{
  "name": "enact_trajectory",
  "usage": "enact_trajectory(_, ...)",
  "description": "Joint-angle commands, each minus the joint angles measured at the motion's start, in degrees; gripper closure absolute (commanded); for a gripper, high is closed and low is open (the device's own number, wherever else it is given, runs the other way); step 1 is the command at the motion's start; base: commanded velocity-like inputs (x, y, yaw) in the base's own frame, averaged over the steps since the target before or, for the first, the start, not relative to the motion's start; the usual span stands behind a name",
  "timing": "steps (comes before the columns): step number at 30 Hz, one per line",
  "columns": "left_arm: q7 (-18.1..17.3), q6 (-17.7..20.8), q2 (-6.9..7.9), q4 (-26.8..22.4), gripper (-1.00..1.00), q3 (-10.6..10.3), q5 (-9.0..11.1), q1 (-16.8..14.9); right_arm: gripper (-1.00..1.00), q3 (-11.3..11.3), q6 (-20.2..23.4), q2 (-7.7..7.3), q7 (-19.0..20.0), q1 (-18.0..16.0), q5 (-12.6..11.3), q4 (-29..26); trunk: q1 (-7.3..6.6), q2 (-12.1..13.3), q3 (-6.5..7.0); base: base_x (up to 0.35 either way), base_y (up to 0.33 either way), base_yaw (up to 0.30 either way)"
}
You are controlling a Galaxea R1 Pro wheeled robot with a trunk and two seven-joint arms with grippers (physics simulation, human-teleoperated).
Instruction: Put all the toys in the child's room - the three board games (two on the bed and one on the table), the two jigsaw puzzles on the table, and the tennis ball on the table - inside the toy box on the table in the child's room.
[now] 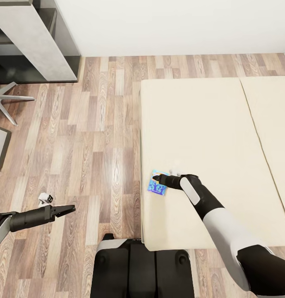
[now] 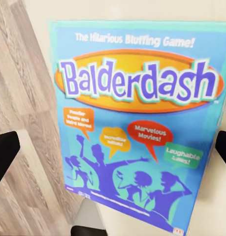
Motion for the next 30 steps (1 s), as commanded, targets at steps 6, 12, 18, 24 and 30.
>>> enact_trajectory(6, -0.01, 0.52, 0.07, 0.02, -1.00, -0.19, 0.40, -0.03, -1.00, 0.05, 0.63, 0.26, 0.01, -0.02, -0.14, -0.04, 0.03, -0.09, -0.11, 0.000, 0.000, 0.000)
enact_trajectory(12, -0.01, 0.52, 0.07, 0.02, -1.00, -0.19, 0.42, -0.03, -1.00, 0.05, 1.58, 0.51, 0.11, -0.02, -0.19, -0.04, 0.03, -0.09, -0.32, 0.000, 0.000, 0.000)
enact_trajectory(18, -0.01, 0.52, 0.07, 0.02, -1.00, -0.19, 0.41, -0.03, -1.00, 0.02, 1.70, 0.90, 0.17, -0.02, -0.26, -0.04, 0.03, -0.09, -0.55, 0.000, 0.000, 0.000)
enact_trajectory(24, -0.01, 0.52, 0.07, 0.02, -1.00, -0.19, 0.38, -0.03, -1.00, -0.03, 1.71, 1.53, 0.38, -0.02, -0.28, -0.04, 0.03, -0.09, -0.79, 0.000, 0.000, 0.000)
enact_trajectory(30, -0.01, 0.52, 0.07, 0.02, -1.00, -0.19, 0.39, -0.03, -1.00, -0.04, 1.71, 1.59, 0.40, -0.02, -0.28, -0.10, 0.03, -0.09, -1.03, 0.000, 0.000, 0.000)
